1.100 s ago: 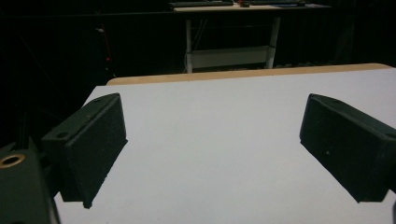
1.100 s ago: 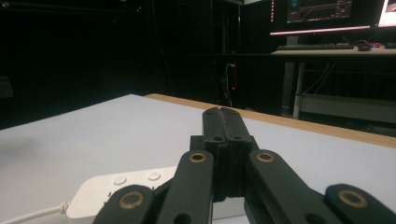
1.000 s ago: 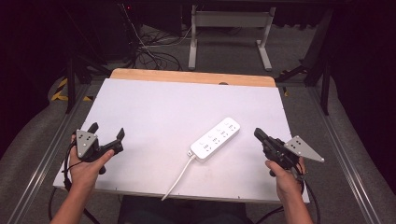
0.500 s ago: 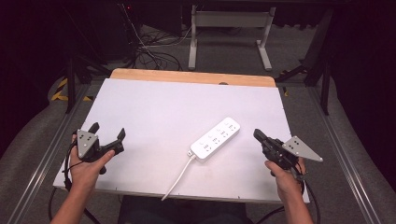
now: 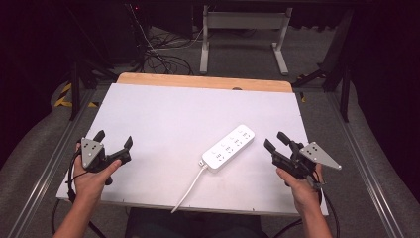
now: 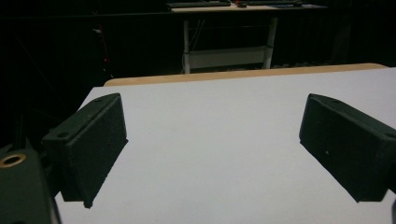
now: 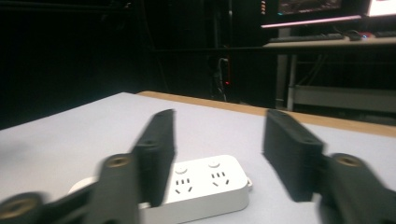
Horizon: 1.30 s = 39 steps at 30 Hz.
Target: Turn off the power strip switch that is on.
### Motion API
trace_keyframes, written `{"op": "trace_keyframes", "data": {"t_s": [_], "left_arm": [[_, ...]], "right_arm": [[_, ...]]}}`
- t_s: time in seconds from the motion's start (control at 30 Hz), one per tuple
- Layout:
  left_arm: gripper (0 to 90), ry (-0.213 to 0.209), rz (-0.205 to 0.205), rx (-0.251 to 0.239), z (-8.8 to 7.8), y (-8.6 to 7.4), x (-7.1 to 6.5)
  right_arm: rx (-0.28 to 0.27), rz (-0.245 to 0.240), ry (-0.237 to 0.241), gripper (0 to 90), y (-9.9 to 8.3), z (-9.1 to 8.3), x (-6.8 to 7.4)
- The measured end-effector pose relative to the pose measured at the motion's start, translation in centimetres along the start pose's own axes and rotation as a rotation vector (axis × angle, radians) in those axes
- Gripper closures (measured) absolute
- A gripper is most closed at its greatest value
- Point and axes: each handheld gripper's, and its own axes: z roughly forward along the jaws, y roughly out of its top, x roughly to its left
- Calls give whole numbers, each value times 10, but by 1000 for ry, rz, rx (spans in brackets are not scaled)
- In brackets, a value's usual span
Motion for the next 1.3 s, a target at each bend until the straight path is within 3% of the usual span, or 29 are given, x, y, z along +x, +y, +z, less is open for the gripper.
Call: {"op": "trace_keyframes", "data": {"t_s": [0.1, 0.4, 0.7, 0.97, 1.3], "left_arm": [[79, 0, -1, 0, 0, 0, 0], [80, 1, 2, 1, -1, 0, 0], [80, -4, 0, -2, 0, 1, -1], [79, -10, 6, -18, -3, 2, -2], [80, -17, 7, -11, -2, 2, -3]], "right_arm": [[5, 10, -7, 247, -1, 2, 1], [29, 0, 7, 130, -2, 5, 4], [40, 1, -12, 122, -3, 4, 1], [101, -46, -25, 122, -8, 8, 3], [100, -32, -43, 123, -8, 5, -2]]}}
